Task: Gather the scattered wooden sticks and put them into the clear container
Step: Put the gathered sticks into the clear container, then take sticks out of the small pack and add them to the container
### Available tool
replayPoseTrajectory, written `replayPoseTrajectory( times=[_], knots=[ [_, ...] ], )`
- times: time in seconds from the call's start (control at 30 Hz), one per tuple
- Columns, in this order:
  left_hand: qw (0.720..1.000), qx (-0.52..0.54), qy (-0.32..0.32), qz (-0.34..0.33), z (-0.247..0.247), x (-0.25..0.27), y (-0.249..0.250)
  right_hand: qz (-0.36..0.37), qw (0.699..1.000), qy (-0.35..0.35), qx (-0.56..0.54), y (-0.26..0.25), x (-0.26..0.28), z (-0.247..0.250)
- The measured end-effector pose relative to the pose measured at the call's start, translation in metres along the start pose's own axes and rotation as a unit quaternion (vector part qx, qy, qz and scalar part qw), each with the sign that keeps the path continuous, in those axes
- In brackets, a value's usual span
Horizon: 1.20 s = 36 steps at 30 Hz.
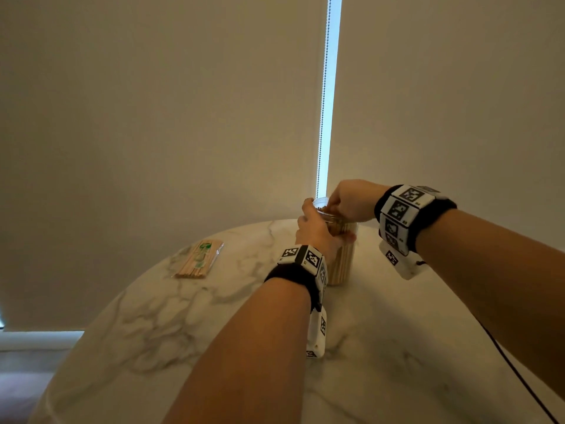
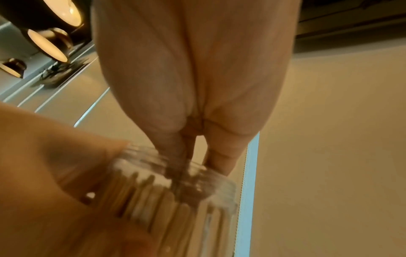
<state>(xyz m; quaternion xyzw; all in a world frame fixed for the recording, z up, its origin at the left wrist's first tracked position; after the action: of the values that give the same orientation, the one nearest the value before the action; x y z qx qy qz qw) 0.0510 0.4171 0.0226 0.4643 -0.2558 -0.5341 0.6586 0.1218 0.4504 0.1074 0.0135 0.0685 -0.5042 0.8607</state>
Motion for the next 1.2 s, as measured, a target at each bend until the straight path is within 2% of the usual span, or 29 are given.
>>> replayPoseTrajectory(
  times=[0.13, 0.2, 0.37, 0.47, 0.57, 0.67, 0.8, 0.87, 0.93, 1.07, 1.2],
  knots=[
    [1.000, -0.004, 0.003, -0.004, 0.000, -0.001, -0.001, 0.015, 0.997, 0.078, -0.021, 0.002, 0.003, 0.019],
    [1.000, -0.001, 0.003, -0.005, 0.000, -0.001, -0.001, 0.032, 0.998, 0.062, 0.008, -0.002, 0.003, 0.015],
    [1.000, 0.008, -0.009, -0.001, -0.003, -0.003, -0.001, 0.029, 1.000, 0.001, -0.008, -0.007, 0.002, 0.009],
    [0.999, 0.014, -0.037, -0.001, 0.002, -0.003, -0.005, 0.034, 0.999, 0.033, -0.012, -0.003, 0.007, 0.014],
    [0.989, -0.090, -0.117, 0.007, 0.019, -0.001, -0.024, 0.041, 0.983, 0.144, -0.103, 0.006, 0.024, 0.037],
    [0.964, -0.242, -0.102, 0.050, 0.075, -0.009, -0.062, 0.052, 0.963, 0.198, -0.175, 0.006, 0.051, 0.049],
    [0.911, -0.390, -0.051, 0.120, 0.150, -0.019, -0.106, 0.070, 0.961, 0.174, -0.204, -0.014, 0.081, 0.025],
    [0.878, -0.456, -0.060, 0.134, 0.166, -0.016, -0.125, 0.087, 0.960, 0.162, -0.209, -0.026, 0.088, 0.007],
    [0.853, -0.499, -0.071, 0.135, 0.168, -0.008, -0.136, 0.093, 0.961, 0.119, -0.232, -0.039, 0.094, -0.014],
    [0.862, -0.495, -0.034, 0.107, 0.166, 0.005, -0.132, 0.096, 0.967, 0.030, -0.233, -0.061, 0.107, -0.048],
    [0.882, -0.463, -0.034, 0.079, 0.156, 0.039, -0.104, 0.083, 0.970, -0.031, -0.227, -0.072, 0.118, -0.066]
  ],
)
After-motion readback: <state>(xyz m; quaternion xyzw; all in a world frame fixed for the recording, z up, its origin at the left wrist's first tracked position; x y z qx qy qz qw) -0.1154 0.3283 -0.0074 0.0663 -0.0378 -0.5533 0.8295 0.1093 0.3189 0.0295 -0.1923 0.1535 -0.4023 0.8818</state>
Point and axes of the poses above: each hand's wrist, its own x-axis away from the middle knuckle, its own z-axis out of the back of the hand, y = z × x, the point moved 10 cm from there along -x, towards the middle knuckle, and after that the axes turned 2 degrees about y, right-handed, at the moved point
